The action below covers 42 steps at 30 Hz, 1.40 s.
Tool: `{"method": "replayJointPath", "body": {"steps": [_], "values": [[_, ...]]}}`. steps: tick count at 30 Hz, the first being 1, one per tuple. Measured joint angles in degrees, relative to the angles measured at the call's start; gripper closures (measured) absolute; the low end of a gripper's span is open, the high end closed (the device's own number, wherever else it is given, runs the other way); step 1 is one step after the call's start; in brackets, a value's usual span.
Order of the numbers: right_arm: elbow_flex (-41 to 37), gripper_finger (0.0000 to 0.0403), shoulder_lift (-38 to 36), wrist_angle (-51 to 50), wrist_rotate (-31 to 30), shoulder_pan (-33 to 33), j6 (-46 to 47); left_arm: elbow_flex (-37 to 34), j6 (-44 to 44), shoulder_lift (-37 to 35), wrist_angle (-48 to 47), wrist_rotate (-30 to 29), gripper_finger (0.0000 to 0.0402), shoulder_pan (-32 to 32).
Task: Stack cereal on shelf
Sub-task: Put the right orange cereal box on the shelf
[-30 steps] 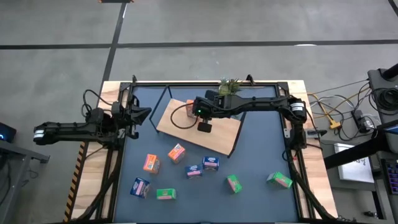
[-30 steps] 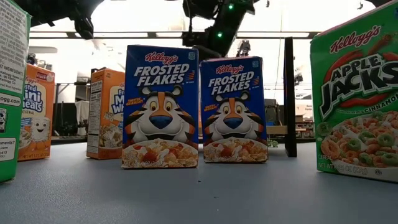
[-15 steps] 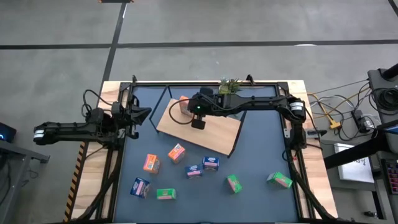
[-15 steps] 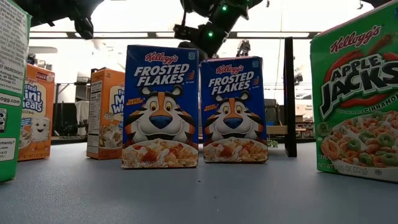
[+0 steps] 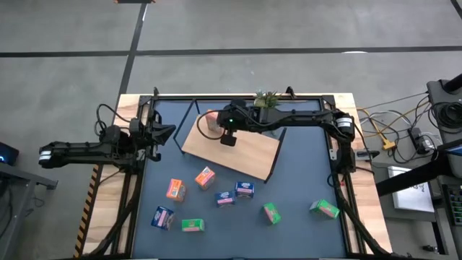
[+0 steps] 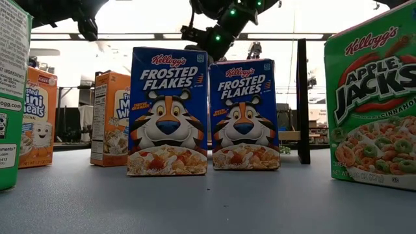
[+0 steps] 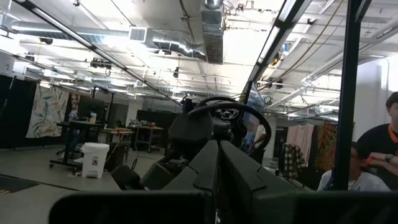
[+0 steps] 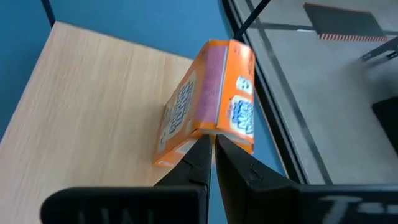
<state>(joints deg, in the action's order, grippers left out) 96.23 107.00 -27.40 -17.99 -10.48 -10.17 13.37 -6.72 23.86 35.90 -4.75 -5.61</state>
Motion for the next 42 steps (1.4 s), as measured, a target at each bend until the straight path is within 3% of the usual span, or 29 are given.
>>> {"method": "replayJointPath", "body": {"steps": [5,16,27,42], "values": [[0.0,0.039,0.0,1.5,0.0,-0.1,-1.0,0.0,0.0,0.0,0.0,0.0,0.0402,0.0],[-0.5,0.039,-1.3,-6.7,0.5,0.0,2.0,0.0,0.0,0.0,-0.4,0.0,0.0402,0.0],[-1.0,0.039,3.8,0.7,0.4,-0.4,-0.1,0.0,0.0,-0.3,-0.2,0.0,0.0402,0.0],[-1.0,0.039,4.2,4.2,-0.1,-2.3,-2.4,0.0,0.0,-0.3,-0.4,0.0,0.0402,0.0]]}}
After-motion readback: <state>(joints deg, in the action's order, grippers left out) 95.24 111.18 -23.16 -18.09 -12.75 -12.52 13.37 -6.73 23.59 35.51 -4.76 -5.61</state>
